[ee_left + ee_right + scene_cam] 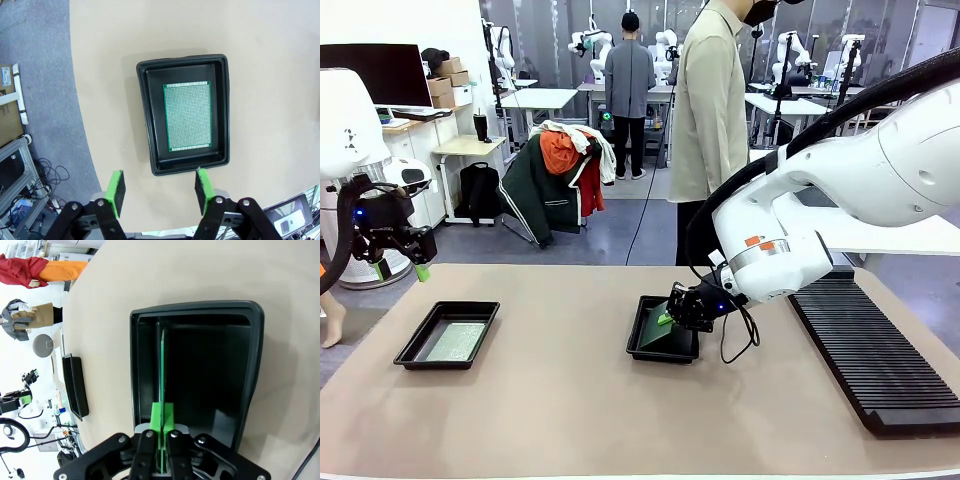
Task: Inspect and transfer BCBs to ESD trays.
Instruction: Pick up the Blank PCB from the PCB Rack and place it in the right ESD tray.
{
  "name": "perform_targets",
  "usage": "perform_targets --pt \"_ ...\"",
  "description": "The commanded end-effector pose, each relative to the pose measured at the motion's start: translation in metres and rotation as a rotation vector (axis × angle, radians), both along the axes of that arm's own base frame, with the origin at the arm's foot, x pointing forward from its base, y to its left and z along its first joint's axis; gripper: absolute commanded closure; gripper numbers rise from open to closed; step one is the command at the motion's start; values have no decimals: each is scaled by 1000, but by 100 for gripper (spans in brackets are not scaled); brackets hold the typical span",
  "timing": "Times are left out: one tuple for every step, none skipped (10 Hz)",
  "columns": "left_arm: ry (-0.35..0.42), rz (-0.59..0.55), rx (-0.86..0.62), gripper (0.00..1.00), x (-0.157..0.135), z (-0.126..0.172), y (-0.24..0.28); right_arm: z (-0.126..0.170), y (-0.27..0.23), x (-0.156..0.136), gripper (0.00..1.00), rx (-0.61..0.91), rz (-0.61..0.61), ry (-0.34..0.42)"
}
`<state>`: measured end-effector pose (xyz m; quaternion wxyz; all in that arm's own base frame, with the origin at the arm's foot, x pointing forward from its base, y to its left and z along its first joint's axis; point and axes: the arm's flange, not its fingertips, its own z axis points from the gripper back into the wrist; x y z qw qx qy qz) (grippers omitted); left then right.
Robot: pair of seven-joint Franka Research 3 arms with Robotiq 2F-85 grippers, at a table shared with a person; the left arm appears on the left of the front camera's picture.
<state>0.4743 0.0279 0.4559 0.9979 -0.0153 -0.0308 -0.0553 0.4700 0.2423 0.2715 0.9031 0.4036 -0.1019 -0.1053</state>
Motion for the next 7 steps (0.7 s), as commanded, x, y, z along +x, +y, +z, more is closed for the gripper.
perform_targets --pt "-6 2 -1 25 0 -2 0 -2 -1 -2 98 7 -1 -11" --pt "-6 2 -1 25 0 -2 0 -2 -1 -2 98 7 -1 -11" --pt "-6 2 -1 25 0 -2 0 0 0 0 98 0 0 0" --pt "-6 2 -1 25 0 -2 0 6 3 -1 98 -26 -5 14" --pt "-6 2 -1 25 0 -2 0 10 7 -2 96 -35 -8 19" --pt "-6 2 -1 25 0 -2 0 14 11 -2 89 -63 -16 30" --pt "-6 2 -1 25 0 -2 0 17 14 -2 84 -87 -27 34"
